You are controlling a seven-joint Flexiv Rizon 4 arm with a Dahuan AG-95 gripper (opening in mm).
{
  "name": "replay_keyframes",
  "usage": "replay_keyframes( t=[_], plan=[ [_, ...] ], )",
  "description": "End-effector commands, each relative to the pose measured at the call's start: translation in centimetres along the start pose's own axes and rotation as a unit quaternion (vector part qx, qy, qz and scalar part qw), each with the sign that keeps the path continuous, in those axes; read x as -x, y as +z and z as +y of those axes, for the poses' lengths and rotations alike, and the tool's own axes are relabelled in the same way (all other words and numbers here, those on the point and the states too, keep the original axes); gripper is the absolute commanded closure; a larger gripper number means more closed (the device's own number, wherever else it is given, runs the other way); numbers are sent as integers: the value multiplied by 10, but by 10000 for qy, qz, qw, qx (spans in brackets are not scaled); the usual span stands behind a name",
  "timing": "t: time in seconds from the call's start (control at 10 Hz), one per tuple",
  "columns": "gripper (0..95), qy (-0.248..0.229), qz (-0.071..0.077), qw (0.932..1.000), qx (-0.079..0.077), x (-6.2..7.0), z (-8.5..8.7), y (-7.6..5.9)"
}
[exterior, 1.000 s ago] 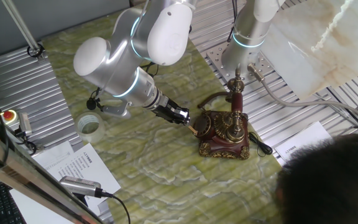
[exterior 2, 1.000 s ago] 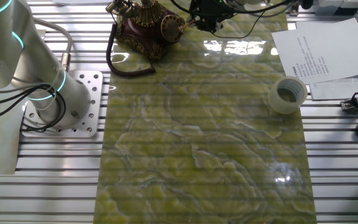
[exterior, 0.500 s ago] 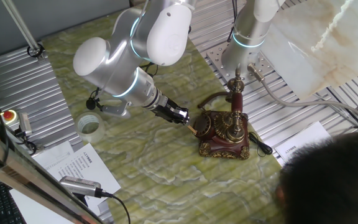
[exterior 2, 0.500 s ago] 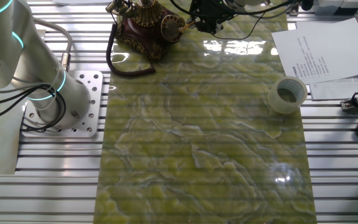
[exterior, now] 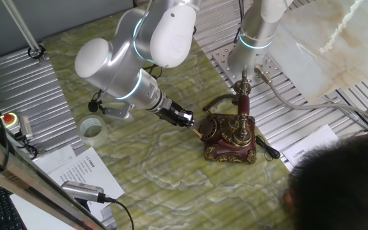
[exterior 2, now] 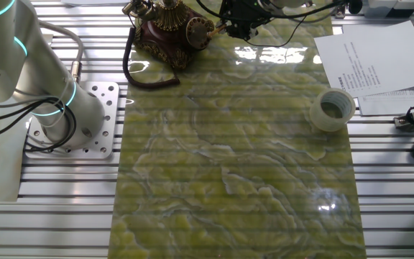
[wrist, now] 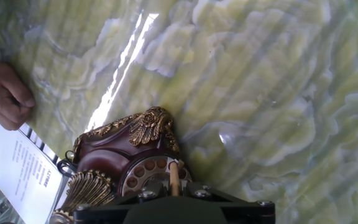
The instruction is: Dial a number on an old rotary phone
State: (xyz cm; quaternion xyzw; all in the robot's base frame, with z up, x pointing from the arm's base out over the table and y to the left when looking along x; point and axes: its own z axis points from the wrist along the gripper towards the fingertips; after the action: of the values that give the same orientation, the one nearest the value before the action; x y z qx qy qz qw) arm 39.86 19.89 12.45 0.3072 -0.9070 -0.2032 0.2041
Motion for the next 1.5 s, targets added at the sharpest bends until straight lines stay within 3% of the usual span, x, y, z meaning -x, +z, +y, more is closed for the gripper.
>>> replay_keyframes(
  t=[0.1, 0.6, 1.0, 1.3, 1.5],
  plan=[
    [950, -1, 3, 10000, -5, 1, 0, -1],
    [950, 5, -4, 10000, 13, 3, -1, -8],
    [950, 53, 13, 10000, 31, 6, -1, -22],
    [950, 452, 67, 9988, -161, 6, 2, -29],
    [950, 484, 71, 9984, -282, -2, -3, -46]
  ],
)
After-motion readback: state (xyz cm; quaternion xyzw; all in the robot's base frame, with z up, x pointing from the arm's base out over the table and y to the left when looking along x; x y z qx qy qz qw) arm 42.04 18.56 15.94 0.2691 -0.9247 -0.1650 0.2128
